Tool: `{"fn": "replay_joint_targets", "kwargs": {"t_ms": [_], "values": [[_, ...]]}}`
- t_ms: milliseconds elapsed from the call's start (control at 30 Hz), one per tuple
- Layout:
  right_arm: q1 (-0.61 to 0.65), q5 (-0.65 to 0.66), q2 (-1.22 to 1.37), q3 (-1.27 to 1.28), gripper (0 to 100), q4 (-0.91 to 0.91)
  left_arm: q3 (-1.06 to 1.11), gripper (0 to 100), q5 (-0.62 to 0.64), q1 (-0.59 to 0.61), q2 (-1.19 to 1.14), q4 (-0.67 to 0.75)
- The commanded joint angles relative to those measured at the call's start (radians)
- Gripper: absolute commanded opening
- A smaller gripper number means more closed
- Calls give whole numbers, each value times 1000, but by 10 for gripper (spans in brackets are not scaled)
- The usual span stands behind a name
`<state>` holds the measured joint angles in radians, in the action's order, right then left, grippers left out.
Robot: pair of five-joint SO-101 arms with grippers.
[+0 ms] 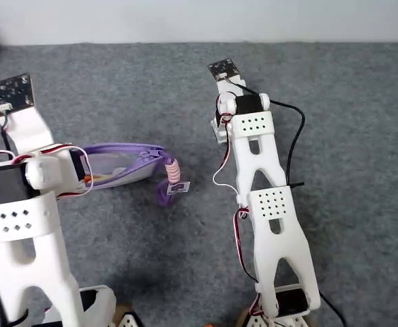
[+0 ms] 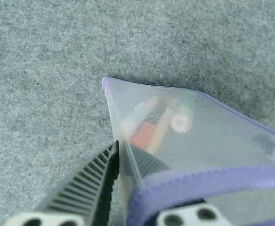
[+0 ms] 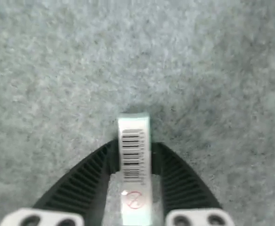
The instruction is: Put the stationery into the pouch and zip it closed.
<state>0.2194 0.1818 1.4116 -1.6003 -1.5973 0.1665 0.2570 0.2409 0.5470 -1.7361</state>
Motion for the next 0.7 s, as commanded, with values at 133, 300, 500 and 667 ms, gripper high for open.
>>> {"fn": "replay_joint_targets", "kwargs": {"t_ms": [133, 300, 500, 667], "values": [[21, 3, -58, -84, 8, -197, -10, 13, 9, -6, 34, -6], [28, -80, -159, -75, 8, -200, -10, 13, 9, -6, 32, -3], [62, -100, -298, -66, 7, -205, -10, 13, 9, -8, 32, -6], [84, -172, -539, 169, 7, -205, -10, 13, 9, -8, 28, -6]]}}
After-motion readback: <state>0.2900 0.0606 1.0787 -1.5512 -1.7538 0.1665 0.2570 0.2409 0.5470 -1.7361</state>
